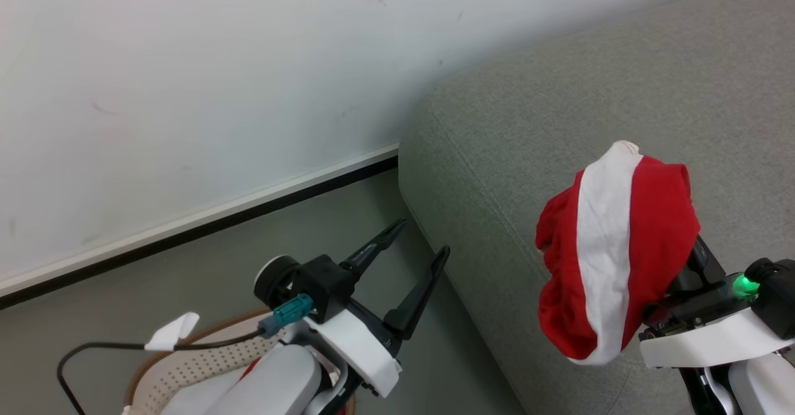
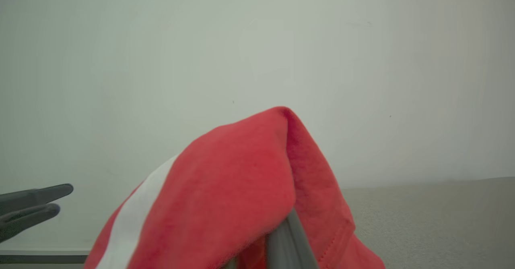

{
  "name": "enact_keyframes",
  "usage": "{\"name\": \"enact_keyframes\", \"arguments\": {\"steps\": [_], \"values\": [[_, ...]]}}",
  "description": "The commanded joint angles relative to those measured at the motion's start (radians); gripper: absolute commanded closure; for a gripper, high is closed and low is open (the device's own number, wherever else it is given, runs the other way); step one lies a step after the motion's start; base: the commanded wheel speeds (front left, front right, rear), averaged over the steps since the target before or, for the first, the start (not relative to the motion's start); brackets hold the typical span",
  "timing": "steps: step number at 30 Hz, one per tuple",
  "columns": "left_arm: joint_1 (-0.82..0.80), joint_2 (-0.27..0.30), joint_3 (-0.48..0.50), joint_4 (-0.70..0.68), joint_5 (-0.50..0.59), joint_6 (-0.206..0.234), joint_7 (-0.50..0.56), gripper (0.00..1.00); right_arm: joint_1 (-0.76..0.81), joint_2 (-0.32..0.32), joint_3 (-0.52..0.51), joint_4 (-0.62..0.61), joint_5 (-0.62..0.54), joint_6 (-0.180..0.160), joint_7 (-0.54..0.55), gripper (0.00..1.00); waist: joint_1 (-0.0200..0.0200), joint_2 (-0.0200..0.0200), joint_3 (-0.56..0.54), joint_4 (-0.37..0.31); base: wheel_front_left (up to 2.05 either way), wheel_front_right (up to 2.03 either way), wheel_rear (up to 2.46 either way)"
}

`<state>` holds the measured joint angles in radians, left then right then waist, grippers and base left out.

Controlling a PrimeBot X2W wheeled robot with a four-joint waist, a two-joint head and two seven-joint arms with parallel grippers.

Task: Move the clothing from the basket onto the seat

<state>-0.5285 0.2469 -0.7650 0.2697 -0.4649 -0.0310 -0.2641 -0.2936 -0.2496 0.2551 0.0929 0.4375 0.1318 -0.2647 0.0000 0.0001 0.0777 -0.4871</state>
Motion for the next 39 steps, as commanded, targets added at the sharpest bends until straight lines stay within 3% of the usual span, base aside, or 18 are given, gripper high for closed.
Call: {"name": "enact_keyframes", "arguments": {"steps": [1, 10, 20, 31, 39], "values": [[0.010, 0.003, 0.005, 0.005, 0.007, -0.005, 0.000, 0.00, 0.014, 0.002, -0.010, -0.011, 0.000, -0.002, 0.001, 1.00, 0.0000, -0.0001, 0.011, -0.013, 0.00, 0.00, 0.00], [-0.024, 0.010, 0.005, 0.016, 0.032, -0.029, 0.001, 0.00, -0.057, -0.009, -0.060, -0.011, 0.053, -0.002, 0.001, 1.00, 0.0000, -0.0001, 0.085, -0.002, 0.00, 0.00, 0.00], [-0.135, 0.091, 0.018, -0.055, 0.065, -0.043, 0.069, 0.00, -0.267, -0.071, -0.218, 0.036, 0.093, -0.002, 0.001, 1.00, 0.0000, -0.0001, 0.323, 0.093, 0.00, 0.00, 0.00], [-0.239, 0.205, 0.063, -0.178, 0.096, -0.044, 0.135, 0.00, -0.461, -0.174, -0.355, 0.202, 0.140, -0.002, 0.001, 1.00, 0.0000, -0.0001, 0.551, 0.186, 0.00, 0.00, 0.00], [-0.249, 0.233, 0.078, -0.224, 0.096, -0.031, 0.134, 0.00, -0.533, -0.278, -0.293, 0.440, 0.140, -0.002, 0.002, 1.00, 0.0000, -0.0001, 0.618, 0.221, 0.00, 0.00, 0.00]]}}
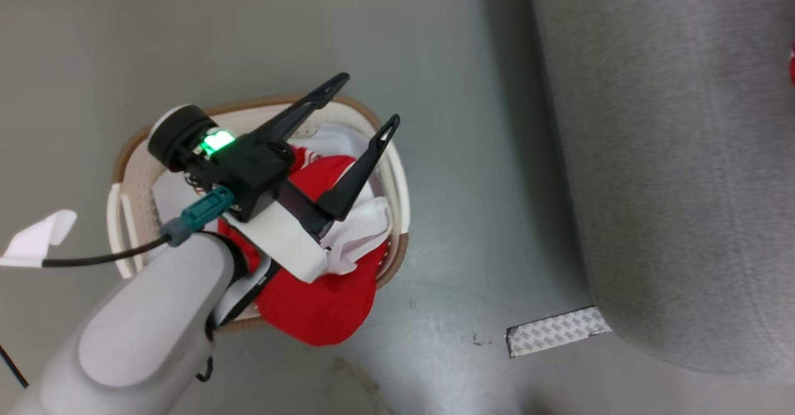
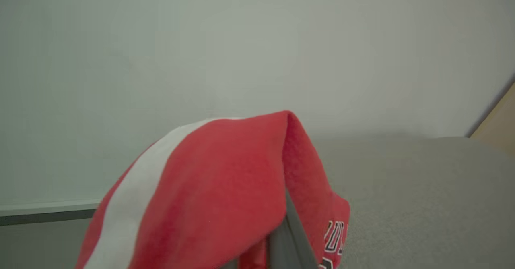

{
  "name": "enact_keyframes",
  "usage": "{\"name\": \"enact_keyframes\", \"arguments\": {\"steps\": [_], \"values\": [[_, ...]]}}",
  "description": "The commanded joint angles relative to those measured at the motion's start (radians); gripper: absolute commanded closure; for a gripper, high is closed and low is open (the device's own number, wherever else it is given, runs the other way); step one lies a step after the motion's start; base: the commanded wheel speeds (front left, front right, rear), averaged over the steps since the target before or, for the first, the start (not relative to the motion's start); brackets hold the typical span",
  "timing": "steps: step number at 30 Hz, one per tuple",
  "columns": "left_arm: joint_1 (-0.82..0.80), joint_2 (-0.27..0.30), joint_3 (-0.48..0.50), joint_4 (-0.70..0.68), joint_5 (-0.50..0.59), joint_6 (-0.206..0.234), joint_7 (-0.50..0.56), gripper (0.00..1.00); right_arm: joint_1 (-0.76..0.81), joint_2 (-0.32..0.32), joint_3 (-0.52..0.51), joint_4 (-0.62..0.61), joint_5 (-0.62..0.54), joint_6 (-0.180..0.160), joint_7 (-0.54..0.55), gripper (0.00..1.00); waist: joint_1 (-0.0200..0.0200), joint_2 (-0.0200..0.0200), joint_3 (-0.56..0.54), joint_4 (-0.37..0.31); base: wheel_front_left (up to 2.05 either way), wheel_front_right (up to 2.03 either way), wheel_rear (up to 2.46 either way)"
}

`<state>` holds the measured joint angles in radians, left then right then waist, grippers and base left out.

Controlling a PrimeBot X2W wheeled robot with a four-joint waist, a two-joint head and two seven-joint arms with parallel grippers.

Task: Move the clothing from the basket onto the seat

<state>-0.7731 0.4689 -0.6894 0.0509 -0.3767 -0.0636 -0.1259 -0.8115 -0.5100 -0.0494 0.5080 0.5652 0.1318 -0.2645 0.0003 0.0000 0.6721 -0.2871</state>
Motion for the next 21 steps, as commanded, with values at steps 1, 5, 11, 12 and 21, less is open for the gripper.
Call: {"name": "enact_keyframes", "arguments": {"steps": [1, 5, 11, 12, 21], "values": [[-0.002, 0.011, 0.002, -0.007, 0.007, 0.002, -0.007, 0.00, -0.027, -0.033, 0.033, 0.066, 0.016, -0.002, 0.007, 1.00, -0.0003, 0.0000, 0.026, 0.023, 0.00, 0.00, 0.00], [0.004, 0.005, 0.003, -0.004, -0.001, 0.011, -0.015, 0.00, -0.047, -0.085, 0.144, 0.173, 0.013, -0.002, 0.039, 1.00, -0.0003, 0.0000, 0.028, 0.031, 0.00, 0.00, 0.00], [0.013, 0.002, 0.009, 0.014, -0.012, 0.020, -0.030, 0.00, -0.064, -0.123, 0.284, 0.279, 0.108, -0.002, 0.188, 1.00, -0.0003, 0.0000, 0.017, 0.040, 0.00, 0.00, 0.00], [0.013, 0.000, 0.009, 0.016, -0.014, 0.020, -0.034, 0.00, -0.065, -0.127, 0.304, 0.288, 0.130, -0.002, 0.214, 1.00, -0.0003, 0.0000, 0.014, 0.042, 0.00, 0.00, 0.00], [0.030, -0.031, 0.009, 0.053, -0.054, 0.023, -0.063, 0.00, -0.080, -0.189, 0.460, 0.336, 0.197, -0.002, 0.253, 0.00, -0.0003, 0.0000, -0.051, 0.049, 0.00, 0.00, 0.00]]}}
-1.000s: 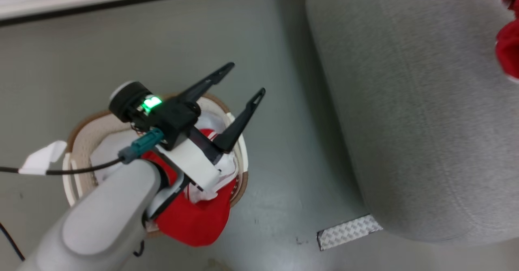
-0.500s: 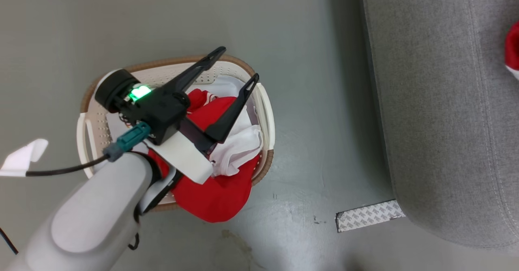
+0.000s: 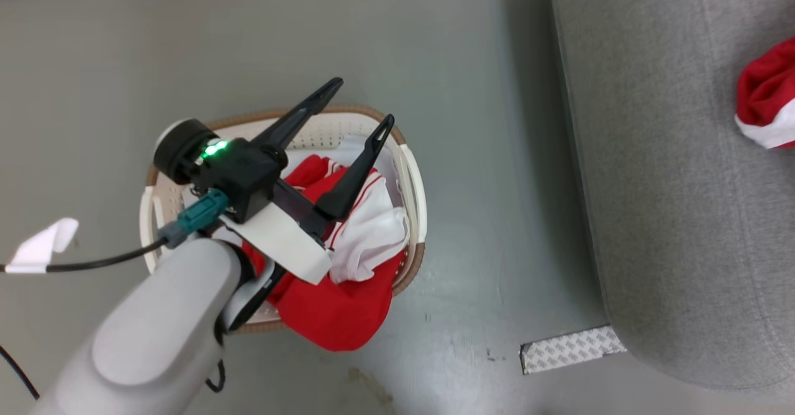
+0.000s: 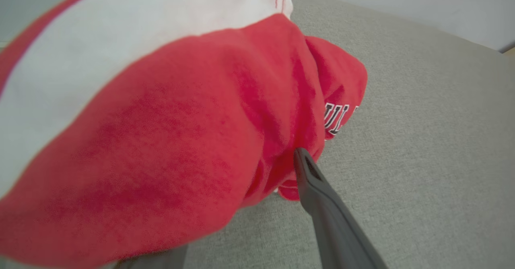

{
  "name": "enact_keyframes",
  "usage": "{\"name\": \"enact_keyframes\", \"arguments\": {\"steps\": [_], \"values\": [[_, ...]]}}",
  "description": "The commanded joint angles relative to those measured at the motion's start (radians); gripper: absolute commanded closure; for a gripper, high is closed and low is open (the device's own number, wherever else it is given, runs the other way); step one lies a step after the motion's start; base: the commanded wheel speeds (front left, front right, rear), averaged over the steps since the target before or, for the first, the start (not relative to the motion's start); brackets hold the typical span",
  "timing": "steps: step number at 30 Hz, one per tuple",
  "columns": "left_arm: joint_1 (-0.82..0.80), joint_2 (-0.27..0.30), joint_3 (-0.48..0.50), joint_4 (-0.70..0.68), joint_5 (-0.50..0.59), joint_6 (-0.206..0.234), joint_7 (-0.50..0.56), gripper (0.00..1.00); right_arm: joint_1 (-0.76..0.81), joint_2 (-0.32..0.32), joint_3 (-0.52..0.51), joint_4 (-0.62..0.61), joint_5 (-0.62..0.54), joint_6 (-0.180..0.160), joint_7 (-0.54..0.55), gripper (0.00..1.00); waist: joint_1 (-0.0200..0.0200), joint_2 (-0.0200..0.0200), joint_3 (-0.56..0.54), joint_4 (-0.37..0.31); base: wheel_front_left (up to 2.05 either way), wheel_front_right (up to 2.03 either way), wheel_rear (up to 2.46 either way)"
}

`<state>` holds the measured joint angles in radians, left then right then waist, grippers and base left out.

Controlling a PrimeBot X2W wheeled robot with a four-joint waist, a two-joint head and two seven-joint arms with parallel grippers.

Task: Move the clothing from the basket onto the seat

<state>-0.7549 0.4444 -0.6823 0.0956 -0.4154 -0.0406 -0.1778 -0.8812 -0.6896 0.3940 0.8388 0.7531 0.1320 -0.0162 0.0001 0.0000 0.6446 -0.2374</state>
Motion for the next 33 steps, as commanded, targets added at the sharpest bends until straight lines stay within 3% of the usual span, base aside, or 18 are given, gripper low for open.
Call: {"name": "enact_keyframes", "arguments": {"steps": [1, 10, 20, 28, 33], "values": [[0.017, -0.009, 0.000, 0.017, -0.018, 0.000, -0.014, 0.00, -0.009, -0.017, 0.037, 0.012, 0.010, -0.003, 0.010, 0.00, -0.0001, 0.0000, -0.039, -0.002, 0.00, 0.00, 0.00], [0.105, -0.055, 0.004, 0.106, -0.066, 0.007, -0.068, 0.00, 0.050, -0.098, 0.212, -0.030, 0.066, -0.003, 0.103, 0.00, -0.0001, 0.0000, -0.257, -0.022, 0.00, 0.00, 0.00], [0.210, -0.094, 0.049, 0.131, -0.102, 0.026, -0.087, 0.00, 0.061, -0.181, 0.268, -0.160, 0.065, -0.002, 0.019, 0.00, -0.0001, 0.0000, -0.447, -0.016, 0.00, 0.00, 0.00], [0.291, -0.110, 0.131, 0.135, -0.126, 0.054, -0.086, 0.00, 0.083, -0.131, 0.228, -0.265, 0.043, -0.003, -0.092, 0.00, -0.0001, 0.0000, -0.560, 0.012, 0.00, 0.00, 0.00], [0.346, -0.114, 0.192, 0.135, -0.118, 0.071, -0.086, 0.00, 0.128, -0.067, 0.191, -0.323, 0.055, -0.003, -0.134, 0.00, -0.0001, 0.0000, -0.609, 0.039, 0.00, 0.00, 0.00]]}}
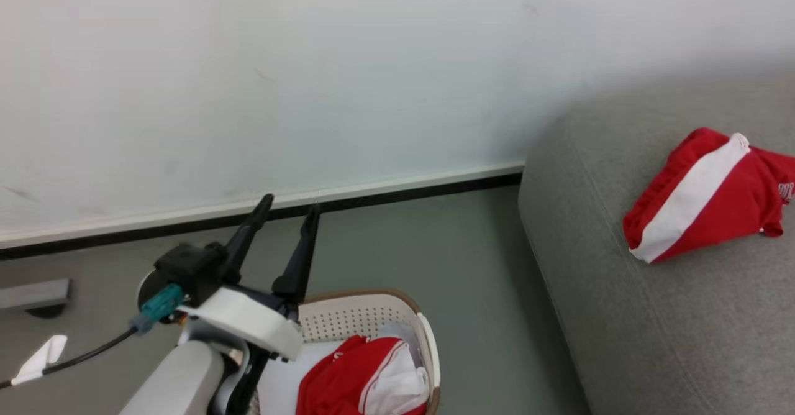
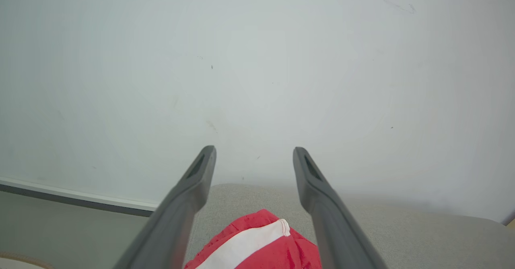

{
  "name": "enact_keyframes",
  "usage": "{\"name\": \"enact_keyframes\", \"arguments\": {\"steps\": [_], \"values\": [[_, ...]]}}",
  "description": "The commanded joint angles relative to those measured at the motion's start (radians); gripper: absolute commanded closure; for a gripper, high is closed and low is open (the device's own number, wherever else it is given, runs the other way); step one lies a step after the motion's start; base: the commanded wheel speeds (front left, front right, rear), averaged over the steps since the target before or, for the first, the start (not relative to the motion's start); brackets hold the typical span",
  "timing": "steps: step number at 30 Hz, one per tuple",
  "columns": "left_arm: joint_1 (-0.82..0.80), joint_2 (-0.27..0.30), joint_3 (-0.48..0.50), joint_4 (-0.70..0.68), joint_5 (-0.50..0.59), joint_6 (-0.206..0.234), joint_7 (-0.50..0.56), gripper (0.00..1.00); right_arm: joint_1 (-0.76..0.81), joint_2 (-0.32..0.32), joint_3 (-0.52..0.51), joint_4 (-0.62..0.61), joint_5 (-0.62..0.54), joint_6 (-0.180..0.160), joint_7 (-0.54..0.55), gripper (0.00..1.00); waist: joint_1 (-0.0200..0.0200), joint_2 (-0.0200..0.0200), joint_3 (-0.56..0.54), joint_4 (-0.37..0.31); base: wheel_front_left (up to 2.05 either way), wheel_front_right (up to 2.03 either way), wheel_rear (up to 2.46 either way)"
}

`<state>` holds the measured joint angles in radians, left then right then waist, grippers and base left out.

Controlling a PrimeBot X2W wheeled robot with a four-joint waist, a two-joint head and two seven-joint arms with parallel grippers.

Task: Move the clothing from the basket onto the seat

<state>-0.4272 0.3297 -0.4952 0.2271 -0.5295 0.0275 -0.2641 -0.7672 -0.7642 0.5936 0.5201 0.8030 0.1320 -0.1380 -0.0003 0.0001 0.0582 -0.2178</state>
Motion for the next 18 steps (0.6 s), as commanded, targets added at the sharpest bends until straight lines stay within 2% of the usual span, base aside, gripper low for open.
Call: {"name": "enact_keyframes", "arguments": {"steps": [1, 7, 9, 15, 18], "values": [[0.031, -0.002, 0.019, 0.004, -0.006, 0.005, 0.000, 0.00, 0.025, 0.017, -0.020, -0.015, 0.008, -0.003, -0.022, 0.00, 0.0003, -0.0001, -0.032, 0.027, 0.00, 0.00, 0.00], [0.108, -0.005, 0.103, 0.005, 0.005, 0.021, 0.000, 0.00, 0.123, 0.103, -0.118, -0.058, 0.015, -0.003, -0.088, 0.00, 0.0003, -0.0001, -0.062, 0.070, 0.00, 0.00, 0.00], [0.127, -0.008, 0.133, -0.004, 0.019, 0.025, 0.000, 0.00, 0.165, 0.151, -0.152, -0.070, 0.015, -0.002, -0.104, 0.00, 0.0003, -0.0001, -0.066, 0.083, 0.00, 0.00, 0.00], [0.196, -0.023, 0.217, 0.008, 0.069, 0.039, 0.000, 0.00, 0.280, 0.270, -0.238, -0.128, -0.053, -0.003, -0.128, 0.00, 0.0003, -0.0001, -0.071, 0.111, 0.00, 0.00, 0.00], [0.221, -0.038, 0.260, 0.013, 0.088, 0.033, 0.000, 0.00, 0.346, 0.332, -0.313, -0.183, -0.084, -0.002, -0.127, 0.00, 0.0003, -0.0001, -0.075, 0.123, 0.00, 0.00, 0.00]]}}
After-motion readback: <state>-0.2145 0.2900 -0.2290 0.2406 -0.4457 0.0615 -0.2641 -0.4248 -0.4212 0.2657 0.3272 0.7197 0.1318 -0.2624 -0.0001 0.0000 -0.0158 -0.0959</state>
